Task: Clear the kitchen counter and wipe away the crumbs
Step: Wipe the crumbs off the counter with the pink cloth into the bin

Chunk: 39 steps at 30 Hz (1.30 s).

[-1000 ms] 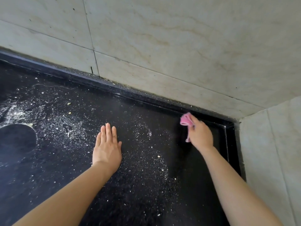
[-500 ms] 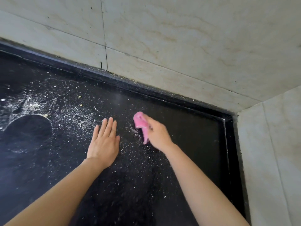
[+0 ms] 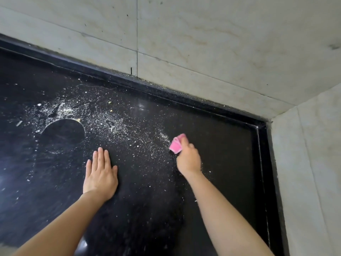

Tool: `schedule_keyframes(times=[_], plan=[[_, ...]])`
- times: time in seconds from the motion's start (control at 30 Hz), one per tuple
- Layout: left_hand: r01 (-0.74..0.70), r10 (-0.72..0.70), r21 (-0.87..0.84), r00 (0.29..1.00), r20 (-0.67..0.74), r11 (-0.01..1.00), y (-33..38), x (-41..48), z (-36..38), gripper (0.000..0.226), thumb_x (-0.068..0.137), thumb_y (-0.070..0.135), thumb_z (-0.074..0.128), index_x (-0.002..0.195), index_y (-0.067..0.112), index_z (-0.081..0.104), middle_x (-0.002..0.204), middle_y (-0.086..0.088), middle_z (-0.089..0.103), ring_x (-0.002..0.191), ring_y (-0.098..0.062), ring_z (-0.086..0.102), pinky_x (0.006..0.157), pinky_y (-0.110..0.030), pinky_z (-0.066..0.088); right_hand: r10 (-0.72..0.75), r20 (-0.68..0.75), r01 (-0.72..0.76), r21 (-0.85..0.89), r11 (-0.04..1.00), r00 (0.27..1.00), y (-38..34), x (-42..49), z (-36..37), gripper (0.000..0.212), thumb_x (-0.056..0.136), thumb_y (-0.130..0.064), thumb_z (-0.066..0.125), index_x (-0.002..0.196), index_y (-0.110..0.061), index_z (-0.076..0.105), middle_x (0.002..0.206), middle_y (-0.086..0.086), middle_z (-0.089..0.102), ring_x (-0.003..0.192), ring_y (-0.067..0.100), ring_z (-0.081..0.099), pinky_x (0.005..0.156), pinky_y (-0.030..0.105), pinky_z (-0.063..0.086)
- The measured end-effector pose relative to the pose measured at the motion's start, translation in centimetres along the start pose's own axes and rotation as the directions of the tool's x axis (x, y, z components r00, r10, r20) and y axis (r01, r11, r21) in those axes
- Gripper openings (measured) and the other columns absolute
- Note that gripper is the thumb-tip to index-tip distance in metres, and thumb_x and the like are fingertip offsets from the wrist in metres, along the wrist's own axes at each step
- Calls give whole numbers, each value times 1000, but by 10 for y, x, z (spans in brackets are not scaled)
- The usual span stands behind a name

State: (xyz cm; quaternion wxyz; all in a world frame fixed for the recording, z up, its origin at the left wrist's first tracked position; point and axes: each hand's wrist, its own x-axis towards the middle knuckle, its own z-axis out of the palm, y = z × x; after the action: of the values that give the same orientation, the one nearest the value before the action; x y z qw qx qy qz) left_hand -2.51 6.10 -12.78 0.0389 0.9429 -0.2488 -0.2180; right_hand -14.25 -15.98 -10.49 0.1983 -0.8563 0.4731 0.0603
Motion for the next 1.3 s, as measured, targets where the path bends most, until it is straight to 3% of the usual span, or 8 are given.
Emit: schedule_keyframes(times=[0.17, 0.37, 0.5, 0.63, 0.9, 1.03, 1.17, 1.3], plan=[[15, -19, 67, 998, 63, 998, 4, -1, -6, 60, 99, 33, 10, 146, 3, -14, 156, -12, -19, 144, -25, -16, 118, -38, -7, -183, 175, 123, 306, 944, 967, -9, -19, -6, 54, 97, -13, 40, 145, -37, 32, 118, 9, 55, 92, 23, 59, 81, 39, 51], [31, -40, 98, 995, 95, 995, 9, -1, -10, 59, 100, 30, 10, 145, 1, -16, 155, -14, -21, 144, -26, -16, 118, -38, -8, 315, -29, -290, 315, 904, 949, 111, -14, -54, 54, 98, -11, 37, 146, -34, 30, 114, 11, 61, 57, 11, 59, 57, 30, 48], [31, -43, 112, 993, 110, 993, 12, -1, -11, 59, 100, 28, 10, 144, 0, -16, 155, -16, -21, 144, -28, -16, 118, -38, -6, 500, 58, -503, 147, 852, 864, 146, -28, -57, 57, 96, -12, 39, 147, -33, 27, 111, 14, 62, 68, 21, 66, 70, 33, 51], [36, -51, 118, 990, 129, 992, 15, -2, -13, 58, 100, 26, 10, 144, -1, -17, 154, -16, -23, 144, -28, -17, 118, -38, -6, 298, -19, -297, 24, 954, 954, 83, -48, -18, 68, 85, -5, 49, 144, -35, 30, 113, 15, 55, 103, 37, 57, 84, 38, 46], [31, -52, 134, 987, 152, 990, 15, -5, -17, 58, 101, 28, 10, 144, 0, -17, 154, -15, -22, 144, -27, -17, 118, -38, -7, -46, 135, -2, 334, 943, 990, 2, -72, 0, 59, 92, -7, 41, 142, -37, 38, 118, 10, 58, 95, 27, 61, 85, 39, 50], [32, -52, 137, 988, 143, 990, 15, -5, -16, 58, 101, 28, 10, 144, 0, -17, 154, -15, -22, 144, -27, -16, 117, -38, -7, 168, -65, -127, 409, 903, 984, 60, -76, -26, 59, 87, -5, 43, 137, -36, 45, 106, 9, 66, 85, 26, 65, 79, 34, 50], [38, -55, 125, 990, 132, 991, 15, -4, -14, 59, 101, 27, 12, 145, -1, -16, 155, -16, -21, 144, -28, -16, 117, -38, -6, 454, -37, -430, 266, 863, 890, 155, -83, -53, 60, 94, -6, 42, 145, -36, 31, 80, 2, 63, 64, 20, 64, 51, 27, 43], [47, -61, 117, 990, 126, 992, 16, -3, -11, 59, 101, 26, 13, 145, -1, -15, 155, -15, -21, 144, -28, -16, 118, -38, -6, 607, 41, -608, 77, 790, 794, 193, -104, -53, 66, 89, -4, 45, 149, -25, 25, 106, 19, 62, 83, 33, 64, 77, 39, 52]])
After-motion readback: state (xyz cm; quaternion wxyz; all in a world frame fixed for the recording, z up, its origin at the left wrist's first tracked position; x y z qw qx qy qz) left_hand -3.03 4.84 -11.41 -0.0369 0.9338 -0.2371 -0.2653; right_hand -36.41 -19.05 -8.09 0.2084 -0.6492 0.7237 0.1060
